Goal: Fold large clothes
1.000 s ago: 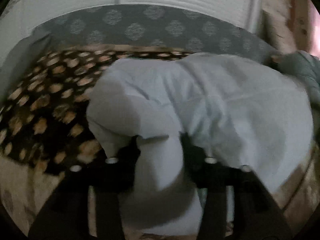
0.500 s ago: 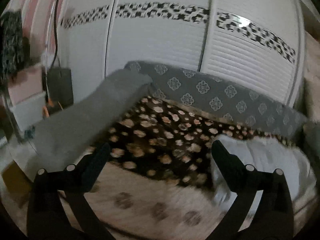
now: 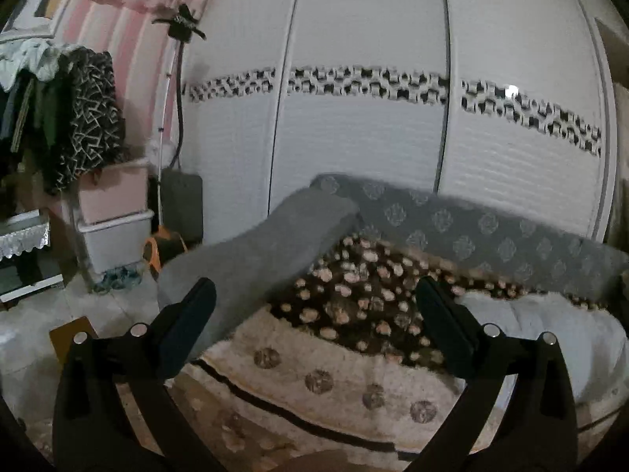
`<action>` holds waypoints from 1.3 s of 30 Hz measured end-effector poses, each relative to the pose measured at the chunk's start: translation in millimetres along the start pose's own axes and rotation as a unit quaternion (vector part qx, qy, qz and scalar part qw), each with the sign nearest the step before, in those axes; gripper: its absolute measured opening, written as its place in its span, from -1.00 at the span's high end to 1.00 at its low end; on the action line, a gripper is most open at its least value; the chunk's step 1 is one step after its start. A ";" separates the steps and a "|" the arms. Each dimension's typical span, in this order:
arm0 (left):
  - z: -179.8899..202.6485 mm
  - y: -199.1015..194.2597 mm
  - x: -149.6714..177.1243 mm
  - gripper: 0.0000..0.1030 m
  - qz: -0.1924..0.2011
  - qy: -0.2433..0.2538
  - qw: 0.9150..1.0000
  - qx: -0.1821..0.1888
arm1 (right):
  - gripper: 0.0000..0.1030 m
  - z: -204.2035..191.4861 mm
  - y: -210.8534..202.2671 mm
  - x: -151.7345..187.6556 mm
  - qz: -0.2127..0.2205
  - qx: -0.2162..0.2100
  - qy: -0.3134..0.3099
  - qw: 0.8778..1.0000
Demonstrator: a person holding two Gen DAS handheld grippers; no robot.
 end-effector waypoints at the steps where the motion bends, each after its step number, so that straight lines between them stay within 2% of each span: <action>1: 2.5 6.5 2.2 -0.94 -0.014 0.001 1.000 0.005 | -0.97 -1.1 0.9 3.0 -0.020 -0.010 0.000 1.000; 4: 15.0 17.7 7.4 -0.94 -0.031 0.016 0.999 0.021 | -0.97 -3.1 -4.8 6.6 -0.047 -0.029 0.000 0.998; 10: 47.3 18.0 16.2 -0.94 -0.024 0.076 0.995 0.052 | -0.97 -18.6 -0.5 13.8 -0.098 -0.037 -0.031 0.994; 12: 52.7 16.6 18.3 -0.94 -0.020 0.091 0.994 0.049 | -0.97 -24.8 2.4 16.9 -0.098 -0.049 -0.052 0.993; 18: 57.5 26.2 24.8 -0.94 -0.043 0.109 0.993 0.025 | -0.97 -65.9 6.5 17.3 -0.088 -0.077 -0.130 0.985; 22: 53.9 28.3 24.6 -0.94 -0.046 0.103 0.993 0.019 | -0.97 -84.4 20.3 27.7 -0.110 -0.092 -0.165 0.976; 27: 55.6 28.4 25.0 -0.94 -0.044 0.110 0.993 0.012 | -0.97 -83.0 37.5 37.7 -0.142 -0.083 -0.162 0.973; 39: 58.2 29.5 26.6 -0.94 -0.046 0.121 0.992 0.010 | -0.97 -82.7 41.9 45.1 -0.146 -0.079 -0.156 0.974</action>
Point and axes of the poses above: each gripper's, at about its wrist camera, not at the fingertips, and y roughly the way its jaws point, z to its right, x to its underside, the point moved 7 cm from there along y, roughly the way its jaws point, and after that the axes turned 2 degrees about -z, right-handed, at the moved point
